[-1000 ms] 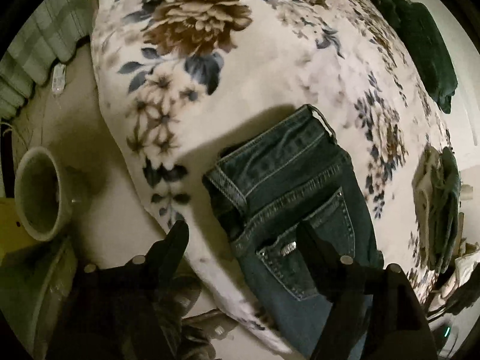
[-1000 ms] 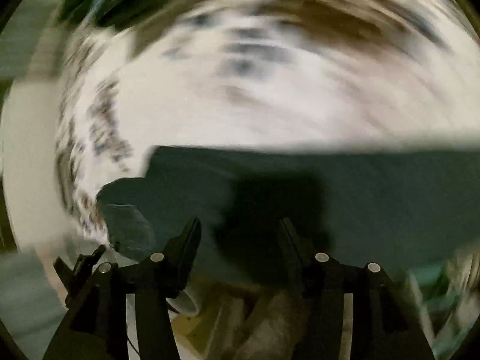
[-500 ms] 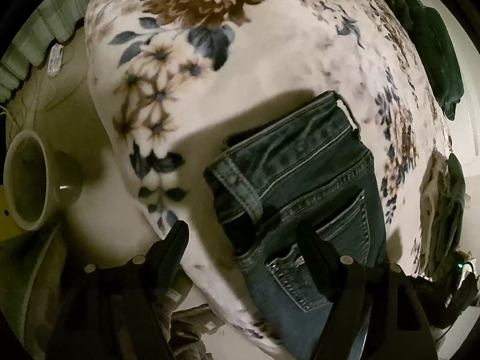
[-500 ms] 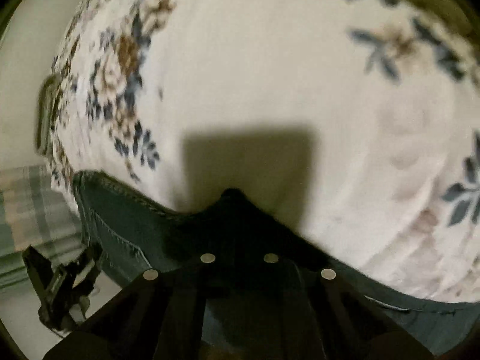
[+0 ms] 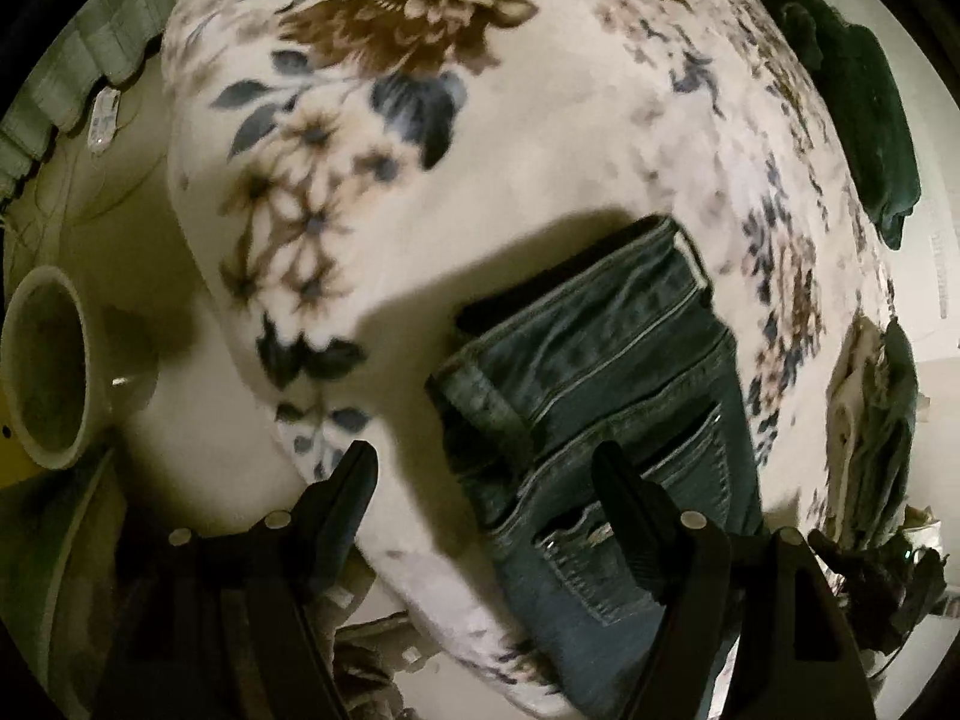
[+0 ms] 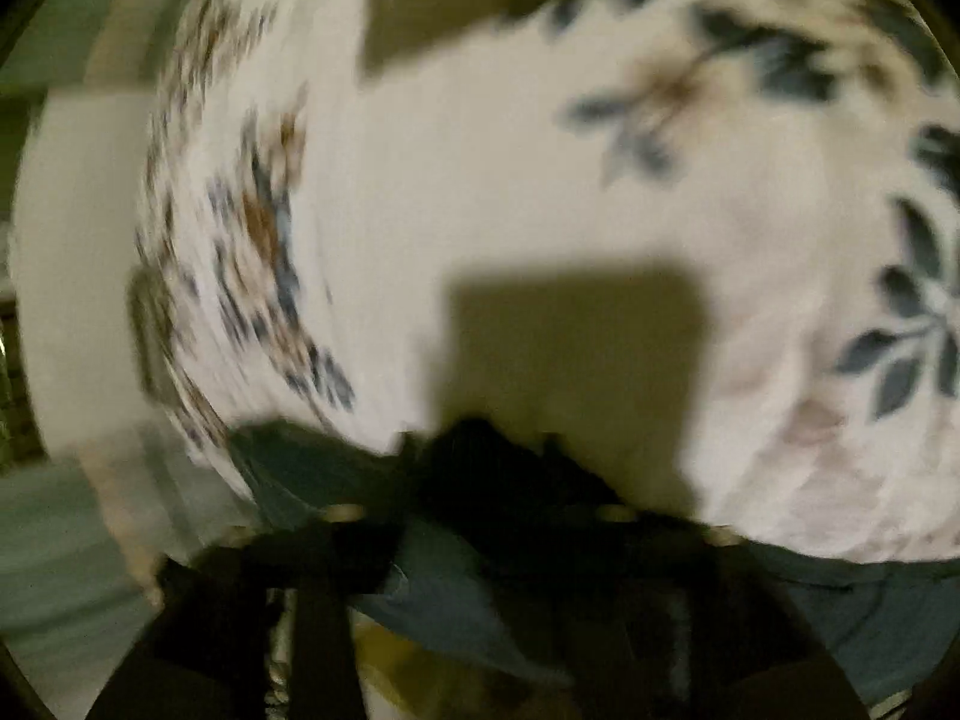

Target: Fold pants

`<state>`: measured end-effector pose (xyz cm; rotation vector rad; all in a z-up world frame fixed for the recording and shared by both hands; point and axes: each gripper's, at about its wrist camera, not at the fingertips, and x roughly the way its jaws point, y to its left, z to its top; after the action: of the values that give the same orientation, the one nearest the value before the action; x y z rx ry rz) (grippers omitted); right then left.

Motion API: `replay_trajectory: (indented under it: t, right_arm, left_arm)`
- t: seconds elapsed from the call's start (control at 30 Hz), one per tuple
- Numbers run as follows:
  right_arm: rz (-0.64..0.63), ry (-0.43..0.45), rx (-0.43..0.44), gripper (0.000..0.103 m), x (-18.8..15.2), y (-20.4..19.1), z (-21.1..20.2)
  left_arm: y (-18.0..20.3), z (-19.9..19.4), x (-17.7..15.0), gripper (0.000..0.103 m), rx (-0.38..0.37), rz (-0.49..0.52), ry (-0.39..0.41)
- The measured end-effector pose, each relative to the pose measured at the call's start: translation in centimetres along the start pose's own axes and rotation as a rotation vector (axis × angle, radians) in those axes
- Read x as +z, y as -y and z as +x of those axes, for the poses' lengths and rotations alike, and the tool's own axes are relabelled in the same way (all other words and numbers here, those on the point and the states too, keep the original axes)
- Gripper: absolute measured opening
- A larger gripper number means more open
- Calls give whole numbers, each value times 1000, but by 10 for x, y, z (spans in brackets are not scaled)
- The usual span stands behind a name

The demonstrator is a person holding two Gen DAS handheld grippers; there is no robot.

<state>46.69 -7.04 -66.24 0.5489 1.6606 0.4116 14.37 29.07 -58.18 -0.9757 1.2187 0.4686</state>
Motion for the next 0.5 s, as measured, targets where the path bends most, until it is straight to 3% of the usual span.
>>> replay_trajectory:
  t: [0.07, 0.2, 0.23, 0.27, 0.37, 0.5]
  right_arm:
    - [34, 8, 17, 54, 4, 8, -7]
    - [-28, -28, -17, 54, -8, 4, -2]
    - [-39, -36, -36, 54, -13, 6, 1]
    - [-37, -39, -44, 54, -18, 8, 5]
    - [-1, -38, -40, 54, -25, 14, 20]
    - [53, -38, 42, 54, -14, 14, 33]
  left_arm:
    - [2, 4, 4, 72, -13, -21, -1]
    - [2, 28, 10, 72, -17, -73, -38]
    - [2, 34, 9, 58, -14, -73, -35]
    - [1, 36, 9, 35, -29, -74, -31]
    - [-2, 30, 5, 27, -30, -35, -1]
    - [-11, 20, 0, 23, -23, 11, 26]
